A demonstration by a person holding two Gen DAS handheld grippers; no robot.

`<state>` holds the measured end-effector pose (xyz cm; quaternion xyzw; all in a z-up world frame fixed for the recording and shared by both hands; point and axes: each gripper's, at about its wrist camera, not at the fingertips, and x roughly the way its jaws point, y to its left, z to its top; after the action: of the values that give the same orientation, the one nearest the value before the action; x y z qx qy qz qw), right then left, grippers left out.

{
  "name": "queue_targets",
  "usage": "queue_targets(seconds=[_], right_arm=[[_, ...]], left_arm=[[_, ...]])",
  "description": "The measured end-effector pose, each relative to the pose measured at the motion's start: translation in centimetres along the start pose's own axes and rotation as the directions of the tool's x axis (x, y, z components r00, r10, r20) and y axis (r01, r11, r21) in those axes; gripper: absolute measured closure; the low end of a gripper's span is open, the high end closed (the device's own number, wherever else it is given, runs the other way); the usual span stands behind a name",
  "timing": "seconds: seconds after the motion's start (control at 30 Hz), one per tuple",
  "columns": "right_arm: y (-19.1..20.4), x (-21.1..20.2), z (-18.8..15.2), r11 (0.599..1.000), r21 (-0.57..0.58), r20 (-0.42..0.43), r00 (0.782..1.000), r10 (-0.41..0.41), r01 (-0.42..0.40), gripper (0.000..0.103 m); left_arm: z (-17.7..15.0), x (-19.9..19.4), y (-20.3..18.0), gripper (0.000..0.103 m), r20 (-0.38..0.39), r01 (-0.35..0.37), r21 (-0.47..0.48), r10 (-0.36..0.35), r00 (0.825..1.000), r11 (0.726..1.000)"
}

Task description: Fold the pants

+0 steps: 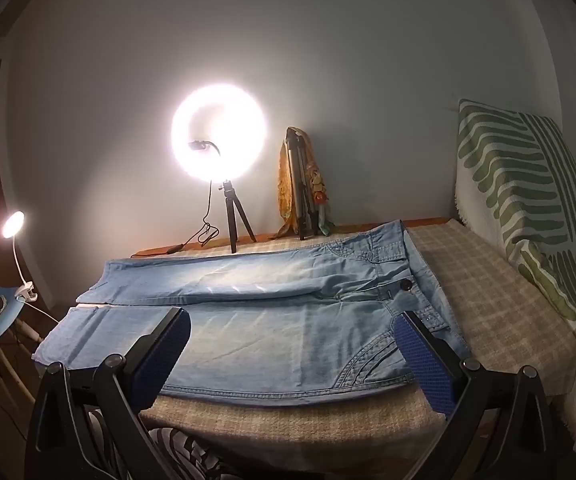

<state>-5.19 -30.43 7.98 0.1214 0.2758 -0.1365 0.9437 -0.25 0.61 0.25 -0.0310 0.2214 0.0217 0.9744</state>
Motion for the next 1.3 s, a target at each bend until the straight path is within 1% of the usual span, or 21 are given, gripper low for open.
queue_targets(seconds=[0.07,0.27,0.63,0.77,0.97,1.3], right_arm=[[-0.2,0.1,-0.1,1.000,0.003,0.000,1.000,0.004,-0.004,0.000],[0.8,0.0,0.2,1.000,-0.021,-0.005,1.000,-0.001,0.000,0.000],[1.4,0.1,1.8,0.999,-0.038,-0.004,1.000,-0.029,0.029,0.000],[1.6,0.0,2.7,0.998,-0.043,0.005,0.999,-0.048,0.048,0.000],[1.9,0.4,3.1,0.996,-0.056,0.004,0.997,-0.074,0.074,0.000],[2.7,1.7,3.9,0.990,-0.078,0.007,0.993,-0.115,0.115,0.000]], left_arm=[[0.0,0.0,-0.1,0.000,0.000,-0.001,-0.002,0.001,1.000,1.000],[0.0,-0.1,-0.1,0.000,0.001,-0.004,-0.002,0.004,1.000,1.000],[1.3,0.2,-0.3,0.000,0.000,-0.010,0.017,0.010,1.000,1.000],[1.9,0.8,-0.1,0.000,-0.008,-0.005,0.021,0.005,1.000,1.000],[2.5,1.6,-0.4,0.000,-0.017,-0.006,0.028,0.006,1.000,1.000],[3.1,3.8,0.3,0.001,-0.039,-0.020,0.008,0.020,0.999,1.000]])
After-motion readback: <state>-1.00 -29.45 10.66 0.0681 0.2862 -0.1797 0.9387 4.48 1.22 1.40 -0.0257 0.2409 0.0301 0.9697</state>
